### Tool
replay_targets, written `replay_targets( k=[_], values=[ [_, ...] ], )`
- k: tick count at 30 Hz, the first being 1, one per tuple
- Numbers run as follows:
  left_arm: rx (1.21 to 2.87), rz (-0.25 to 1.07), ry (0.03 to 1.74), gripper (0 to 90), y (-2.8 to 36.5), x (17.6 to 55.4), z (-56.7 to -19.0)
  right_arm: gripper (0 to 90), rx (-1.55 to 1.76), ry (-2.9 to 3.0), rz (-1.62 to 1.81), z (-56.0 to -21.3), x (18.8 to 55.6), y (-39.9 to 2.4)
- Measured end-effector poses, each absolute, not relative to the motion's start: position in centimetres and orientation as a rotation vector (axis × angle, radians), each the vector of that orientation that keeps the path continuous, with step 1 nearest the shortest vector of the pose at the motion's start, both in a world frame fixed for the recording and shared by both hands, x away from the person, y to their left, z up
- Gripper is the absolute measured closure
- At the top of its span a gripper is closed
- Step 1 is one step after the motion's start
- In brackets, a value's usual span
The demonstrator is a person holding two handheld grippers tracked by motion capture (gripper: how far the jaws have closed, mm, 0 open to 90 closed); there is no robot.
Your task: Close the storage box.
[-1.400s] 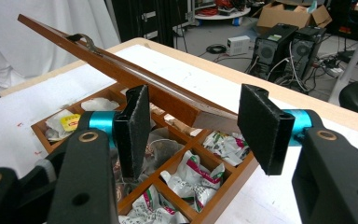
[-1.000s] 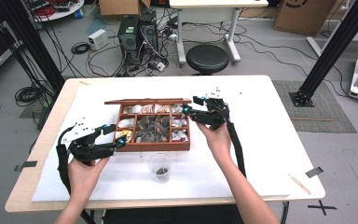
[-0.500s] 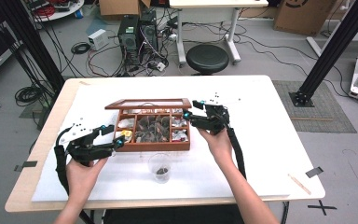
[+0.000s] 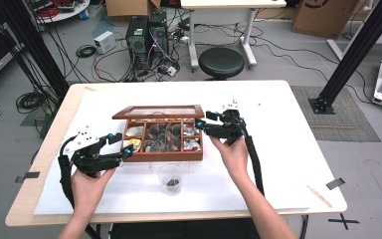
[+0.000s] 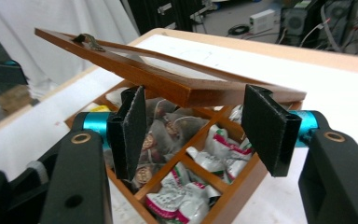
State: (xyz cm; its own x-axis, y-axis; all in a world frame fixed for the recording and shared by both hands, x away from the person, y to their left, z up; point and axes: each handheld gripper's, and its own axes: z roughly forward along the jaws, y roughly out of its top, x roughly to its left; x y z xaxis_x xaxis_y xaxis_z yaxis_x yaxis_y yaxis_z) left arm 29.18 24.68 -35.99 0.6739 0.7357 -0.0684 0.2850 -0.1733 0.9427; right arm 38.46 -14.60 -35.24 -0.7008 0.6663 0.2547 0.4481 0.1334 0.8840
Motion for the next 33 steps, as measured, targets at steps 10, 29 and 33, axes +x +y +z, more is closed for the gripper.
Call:
replay_targets(
  k=[10, 29, 33],
  values=[
    [1.756, 0.494, 0.817, 39.2, 24.6, 29.2, -36.0, 45.6, 1.191, 2.243, 1.713, -35.8, 38.8, -15.0],
    [1.826, 0.425, 0.844, 39.2, 22.2, 31.4, -36.9, 46.6, 1.079, 2.219, 1.674, -35.9, 38.1, -14.8],
    [1.806, 0.409, 0.861, 39.3, 21.8, 32.3, -37.1, 46.6, 1.076, 2.22, 1.674, -35.9, 38.2, -14.8]
  ],
)
